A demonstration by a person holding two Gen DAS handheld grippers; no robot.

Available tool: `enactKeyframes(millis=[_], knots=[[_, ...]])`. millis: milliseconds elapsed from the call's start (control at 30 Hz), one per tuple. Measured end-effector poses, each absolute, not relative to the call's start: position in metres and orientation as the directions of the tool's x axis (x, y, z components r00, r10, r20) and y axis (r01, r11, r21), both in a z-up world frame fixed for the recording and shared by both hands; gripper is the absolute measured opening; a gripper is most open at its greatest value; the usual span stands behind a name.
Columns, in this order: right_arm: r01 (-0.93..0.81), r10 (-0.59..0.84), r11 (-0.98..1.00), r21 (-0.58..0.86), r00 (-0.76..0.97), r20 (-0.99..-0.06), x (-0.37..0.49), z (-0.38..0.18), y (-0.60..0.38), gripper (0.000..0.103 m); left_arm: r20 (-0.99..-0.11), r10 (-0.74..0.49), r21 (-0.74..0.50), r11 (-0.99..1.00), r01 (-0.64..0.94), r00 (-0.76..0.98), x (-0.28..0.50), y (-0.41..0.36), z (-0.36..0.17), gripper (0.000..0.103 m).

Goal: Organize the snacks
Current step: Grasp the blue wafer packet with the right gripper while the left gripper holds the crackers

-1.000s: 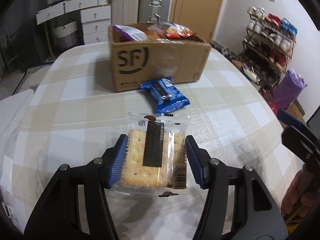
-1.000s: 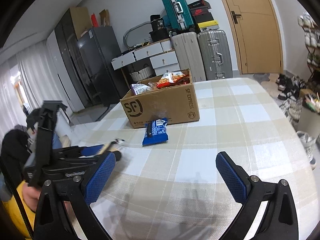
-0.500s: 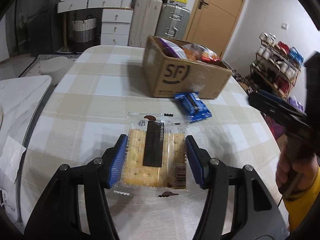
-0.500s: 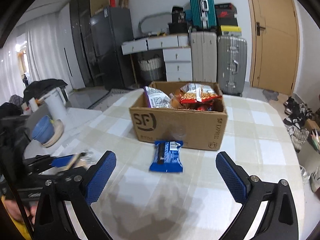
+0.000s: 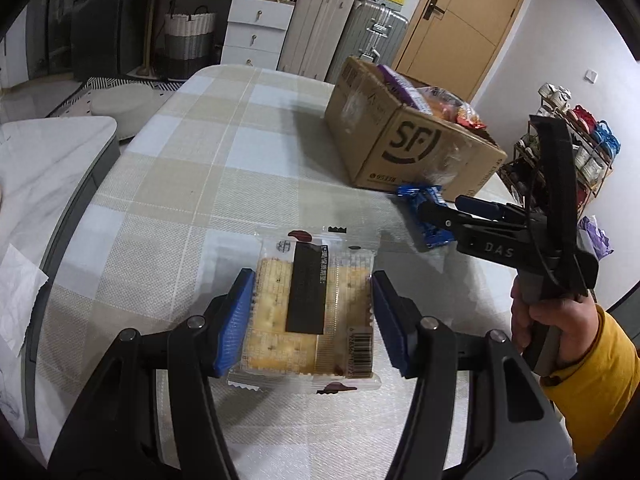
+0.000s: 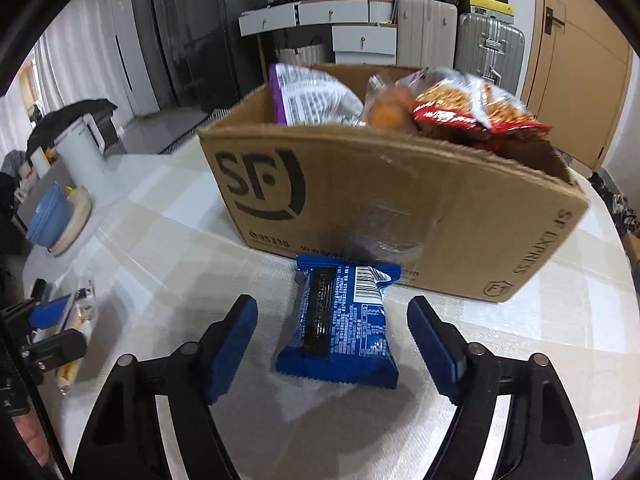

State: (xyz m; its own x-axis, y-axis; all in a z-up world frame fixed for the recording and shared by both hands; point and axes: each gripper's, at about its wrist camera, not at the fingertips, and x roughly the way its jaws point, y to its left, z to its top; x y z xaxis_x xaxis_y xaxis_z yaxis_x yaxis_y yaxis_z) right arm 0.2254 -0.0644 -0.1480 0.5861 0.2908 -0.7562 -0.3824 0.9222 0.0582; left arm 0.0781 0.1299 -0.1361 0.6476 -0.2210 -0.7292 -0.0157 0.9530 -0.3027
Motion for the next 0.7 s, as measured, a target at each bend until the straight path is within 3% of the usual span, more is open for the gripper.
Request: enactKeyframes(millis=[33, 100, 233, 333, 700], knots=[[-0.380, 0.277, 0.924, 0.044, 0.585, -0.762, 0.227, -0.152, -0.062, 0.079, -0.733, -0.225, -0.306, 0.952, -0.016, 0.643, 0.080, 0.131, -0.138, 0.055], [-0.383, 0.262, 0.923, 0.029, 0.573, -0.776, 0.233, -0.158, -0.057, 0.066, -0.738, -0.226, -0.310, 0.950, -0.023, 0.635, 0.083, 0.131, -0.142, 0.055], [-0.387, 0.251, 0.922, 0.023, 0.551, -0.796, 0.240, -0.167, -0.054, 0.059, -0.742, -0.232, -0.315, 0.949, -0.022, 0.629, 0.087, 0.130, -0.146, 0.055], [-0.392, 0.253, 0.920, 0.020, 0.555, -0.792, 0.236, -0.167, -0.053, 0.048, -0.744, -0.229, -0.311, 0.950, -0.022, 0.628, 0.087, 0.130, -0.146, 0.055], [-0.430, 0.339, 0.899, 0.085, 0.559, -0.756, 0.195, -0.148, -0.062, 0.046, -0.731, -0.210, -0.285, 0.958, -0.012, 0.649, 0.072, 0.118, -0.128, 0.055]])
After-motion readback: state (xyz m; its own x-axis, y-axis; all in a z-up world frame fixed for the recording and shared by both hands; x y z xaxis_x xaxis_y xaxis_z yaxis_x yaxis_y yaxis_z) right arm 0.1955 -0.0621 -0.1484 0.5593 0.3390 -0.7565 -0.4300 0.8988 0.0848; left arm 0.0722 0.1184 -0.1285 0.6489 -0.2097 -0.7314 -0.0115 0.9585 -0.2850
